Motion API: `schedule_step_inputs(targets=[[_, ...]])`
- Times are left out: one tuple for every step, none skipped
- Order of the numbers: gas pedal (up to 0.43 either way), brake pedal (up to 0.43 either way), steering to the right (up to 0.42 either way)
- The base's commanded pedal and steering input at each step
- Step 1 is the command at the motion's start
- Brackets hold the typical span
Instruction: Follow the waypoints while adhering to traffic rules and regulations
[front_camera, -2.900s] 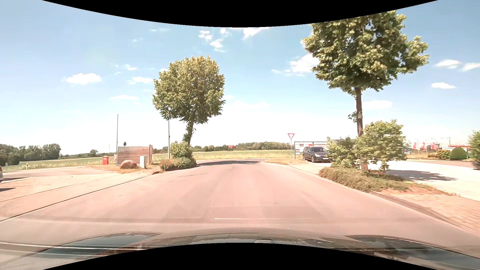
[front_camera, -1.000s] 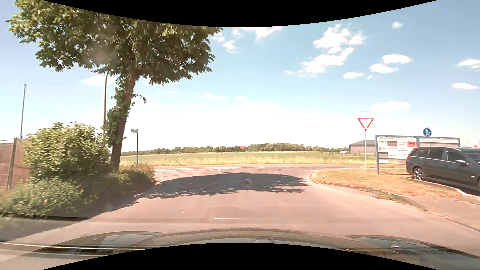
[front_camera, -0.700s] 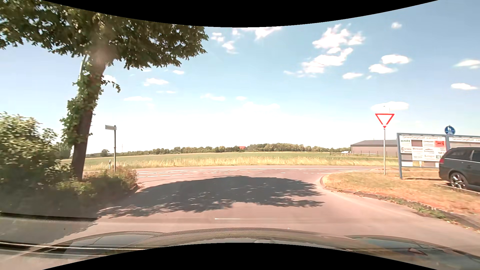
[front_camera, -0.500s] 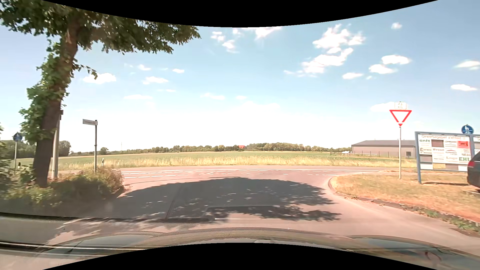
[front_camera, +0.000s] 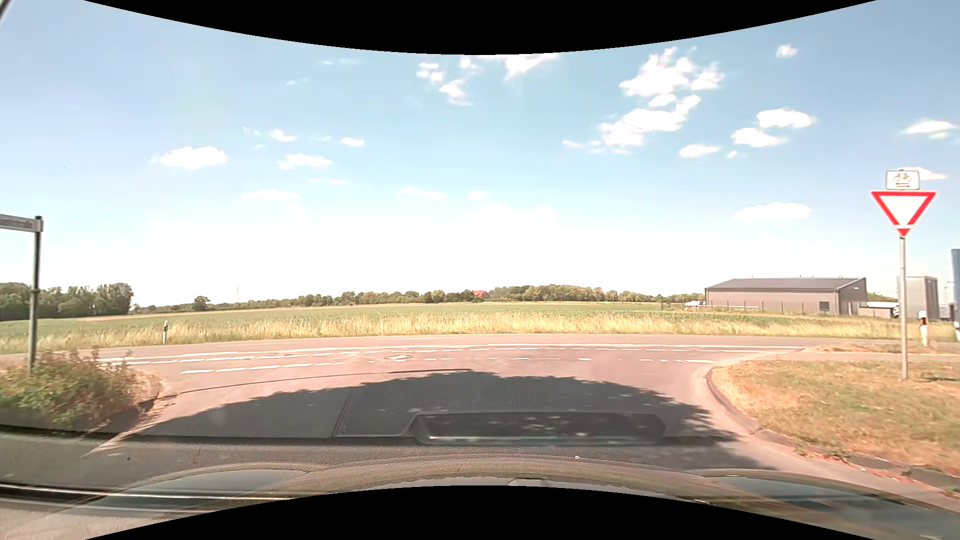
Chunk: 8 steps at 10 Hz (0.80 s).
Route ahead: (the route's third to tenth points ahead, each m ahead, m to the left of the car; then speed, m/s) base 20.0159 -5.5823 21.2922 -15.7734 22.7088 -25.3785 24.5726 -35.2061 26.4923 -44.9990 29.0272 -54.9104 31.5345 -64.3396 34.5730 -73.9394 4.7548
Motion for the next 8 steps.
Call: schedule_step_inputs(targets=[[0.0, 0.098, 0.022], [0.0, 0.098, 0.023], [0.0, 0.098, 0.034], [0.0, 0.098, 0.048], [0.0, 0.098, 0.063], [0.0, 0.098, 0.078], [0.0, 0.098, 0.089], [0.0, 0.104, 0.096]])
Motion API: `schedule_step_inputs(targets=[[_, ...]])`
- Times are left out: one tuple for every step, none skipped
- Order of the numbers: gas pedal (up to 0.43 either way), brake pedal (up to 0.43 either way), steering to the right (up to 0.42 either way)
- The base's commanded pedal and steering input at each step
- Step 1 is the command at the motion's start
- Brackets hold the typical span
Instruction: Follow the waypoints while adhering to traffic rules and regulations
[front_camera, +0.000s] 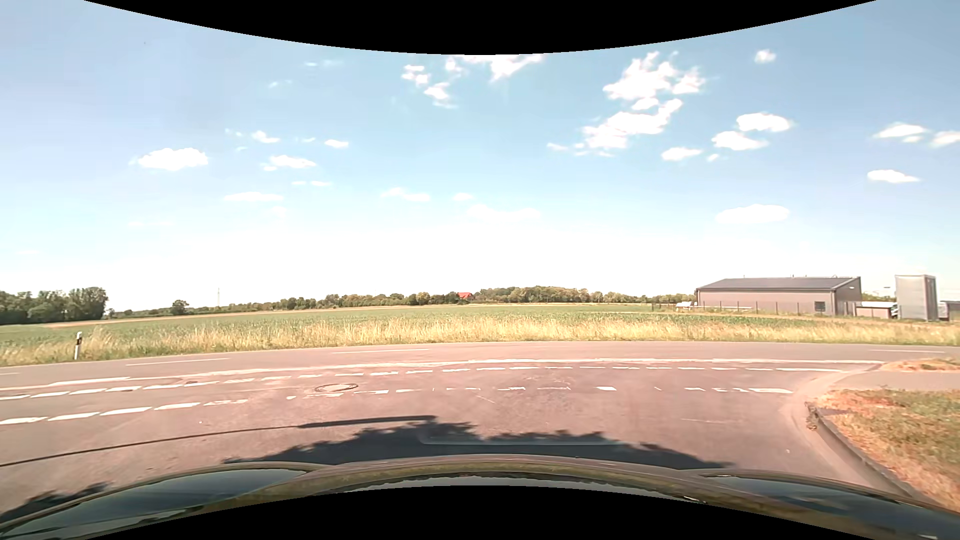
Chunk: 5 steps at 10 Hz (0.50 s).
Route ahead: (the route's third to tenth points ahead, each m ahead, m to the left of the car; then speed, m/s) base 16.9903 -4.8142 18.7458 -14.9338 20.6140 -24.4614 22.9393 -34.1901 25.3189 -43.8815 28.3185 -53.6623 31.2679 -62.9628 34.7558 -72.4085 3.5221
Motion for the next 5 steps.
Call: schedule_step_inputs(targets=[[0.0, 0.104, 0.1], [0.0, 0.116, 0.103], [0.0, 0.134, 0.103], [0.0, 0.14, 0.103], [0.0, 0.146, 0.103]])
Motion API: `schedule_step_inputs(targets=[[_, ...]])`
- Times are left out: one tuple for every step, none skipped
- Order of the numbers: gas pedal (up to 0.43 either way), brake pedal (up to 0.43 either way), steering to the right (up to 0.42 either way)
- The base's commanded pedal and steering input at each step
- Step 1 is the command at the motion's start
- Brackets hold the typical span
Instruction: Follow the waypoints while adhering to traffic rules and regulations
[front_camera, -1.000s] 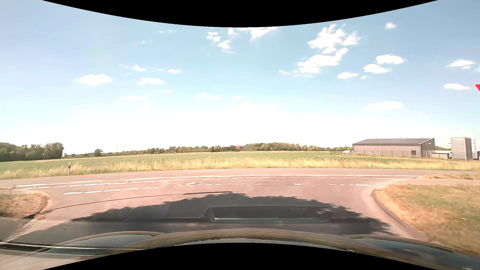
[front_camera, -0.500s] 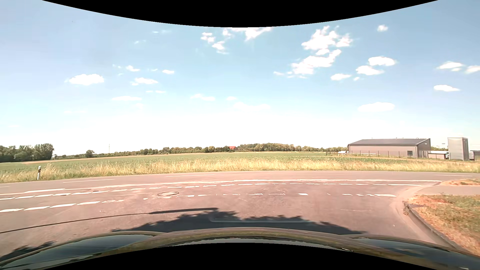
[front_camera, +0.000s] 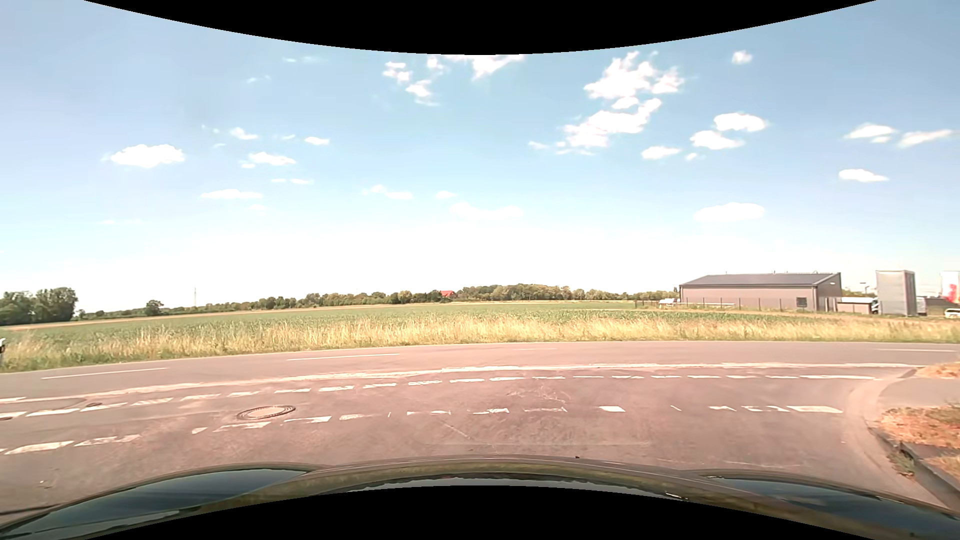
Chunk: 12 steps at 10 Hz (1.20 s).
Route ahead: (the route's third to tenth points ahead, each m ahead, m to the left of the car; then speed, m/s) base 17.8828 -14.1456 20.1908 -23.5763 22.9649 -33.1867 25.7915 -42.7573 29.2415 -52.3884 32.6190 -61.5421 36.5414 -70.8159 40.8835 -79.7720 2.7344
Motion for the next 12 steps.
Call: schedule_step_inputs(targets=[[0.0, 0.152, 0.104], [0.0, 0.152, 0.107], [0.0, 0.152, 0.11], [0.0, 0.152, 0.111], [0.0, 0.146, 0.113], [0.0, 0.14, 0.116], [0.0, 0.122, 0.12], [0.0, 0.091, 0.121], [0.0, 0.067, 0.121], [0.0, 0.006, 0.126], [0.0, 0.0, 0.134], [0.0, 0.0, 0.136]])
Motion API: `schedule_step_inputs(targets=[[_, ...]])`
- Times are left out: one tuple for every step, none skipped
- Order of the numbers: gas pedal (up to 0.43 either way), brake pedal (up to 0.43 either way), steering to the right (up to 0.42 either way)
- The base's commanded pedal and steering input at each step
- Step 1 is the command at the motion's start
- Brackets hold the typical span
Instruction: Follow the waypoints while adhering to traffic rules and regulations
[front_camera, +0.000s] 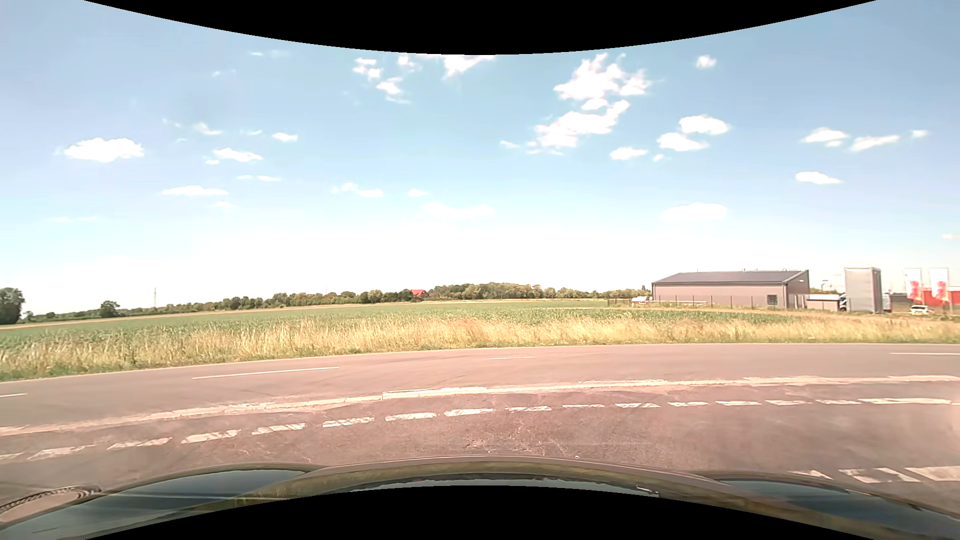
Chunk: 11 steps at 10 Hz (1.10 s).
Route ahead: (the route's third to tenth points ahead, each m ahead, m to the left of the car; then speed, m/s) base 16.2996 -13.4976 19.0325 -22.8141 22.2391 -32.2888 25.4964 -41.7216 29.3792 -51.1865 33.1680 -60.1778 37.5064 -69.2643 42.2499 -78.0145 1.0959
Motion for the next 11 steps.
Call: schedule_step_inputs(targets=[[0.079, 0.0, 0.136], [0.189, 0.0, 0.137], [0.189, 0.0, 0.14], [0.189, 0.0, 0.148], [0.189, 0.0, 0.16], [0.209, 0.0, 0.181], [0.228, 0.0, 0.207], [0.24, 0.0, 0.232], [0.24, 0.0, 0.259], [0.248, 0.0, 0.283], [0.268, 0.0, 0.298]])
